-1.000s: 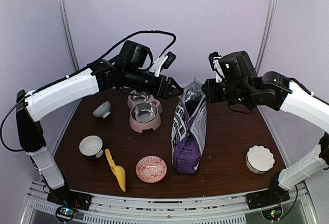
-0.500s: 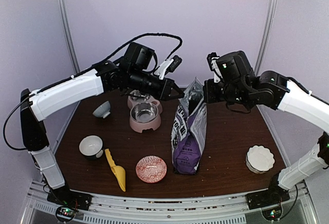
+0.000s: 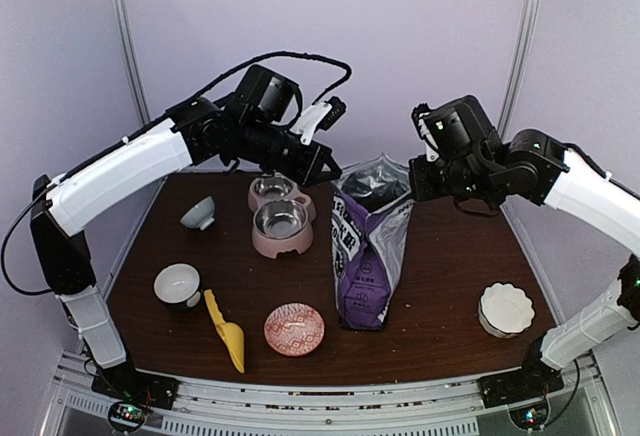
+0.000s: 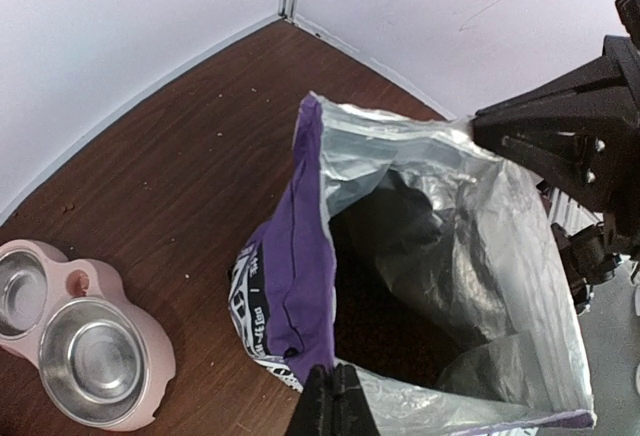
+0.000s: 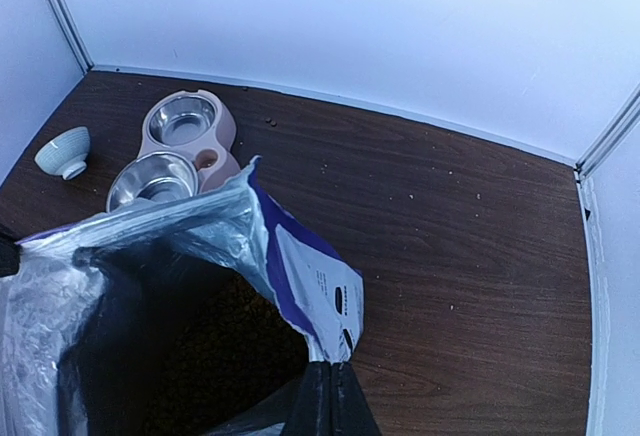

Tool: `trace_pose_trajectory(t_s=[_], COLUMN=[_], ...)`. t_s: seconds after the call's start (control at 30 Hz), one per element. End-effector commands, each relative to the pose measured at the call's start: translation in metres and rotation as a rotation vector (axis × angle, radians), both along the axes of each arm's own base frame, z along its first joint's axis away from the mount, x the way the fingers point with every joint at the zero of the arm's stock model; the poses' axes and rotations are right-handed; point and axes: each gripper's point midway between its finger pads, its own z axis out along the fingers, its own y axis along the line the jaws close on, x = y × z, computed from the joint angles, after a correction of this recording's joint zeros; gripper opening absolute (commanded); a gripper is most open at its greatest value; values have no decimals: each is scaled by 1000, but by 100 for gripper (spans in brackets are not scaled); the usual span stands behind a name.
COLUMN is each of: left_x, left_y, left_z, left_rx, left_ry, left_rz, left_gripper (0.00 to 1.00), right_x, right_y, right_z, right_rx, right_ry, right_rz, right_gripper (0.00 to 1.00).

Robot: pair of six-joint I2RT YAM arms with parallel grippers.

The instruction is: Serve the pet food

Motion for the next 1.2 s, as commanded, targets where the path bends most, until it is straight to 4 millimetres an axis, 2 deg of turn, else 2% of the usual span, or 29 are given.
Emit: trace_pose_trajectory(t_s=[0.0, 0.13, 0.2, 0.23, 0.27, 0.33, 0.4, 0.47, 0.53, 0.63, 0.67, 0.77, 0.9, 1.03, 1.17], left_x=[15, 14, 11, 10, 8, 6, 2, -4, -7, -11, -14, -25, -54, -87, -111], left_y=[18, 15, 9, 6, 5, 6, 17, 32, 53, 95, 110, 155, 198, 217, 225], left_z=[44, 35, 37, 39, 43, 51, 67, 73, 67, 37, 11, -39, -107, -165, -197], left_rx=[-11, -4, -39, -59, -84, -130, -180, -217, -231, -206, -174, -144, -111, -133, -203], left_ry=[-141, -120, -117, -117, -124, -151, -199, -242, -262, -224, -185, -59, 180, 422, 572], left_rz=[59, 47, 19, 9, 2, 2, 22, 49, 112, 258, 308, 465, 616, 709, 752], left_gripper=[0, 0, 0, 5, 15, 37, 58, 69, 76, 78, 78, 80, 81, 80, 76], right_x=[7, 9, 9, 8, 7, 5, 2, -2, -5, -6, -7, -7, -7, -5, -1], right_y=[-31, -19, -13, -9, -6, -3, -2, -5, -8, -15, -19, -28, -37, -38, -38], right_z=[33, 24, 24, 25, 27, 34, 42, 48, 52, 54, 54, 52, 50, 45, 36], right_rx=[-11, 4, 20, 33, 42, 66, 86, 105, 121, 140, 148, 170, 193, 188, 171], right_ry=[-95, -77, -72, -72, -72, -85, -102, -120, -140, -170, -180, -207, -235, -232, -216], right_rz=[-99, -65, -38, -17, 0, 29, 52, 63, 66, 43, 31, -7, -41, -56, -76], right_gripper=[0, 0, 0, 0, 0, 16, 31, 45, 55, 66, 69, 79, 90, 95, 99])
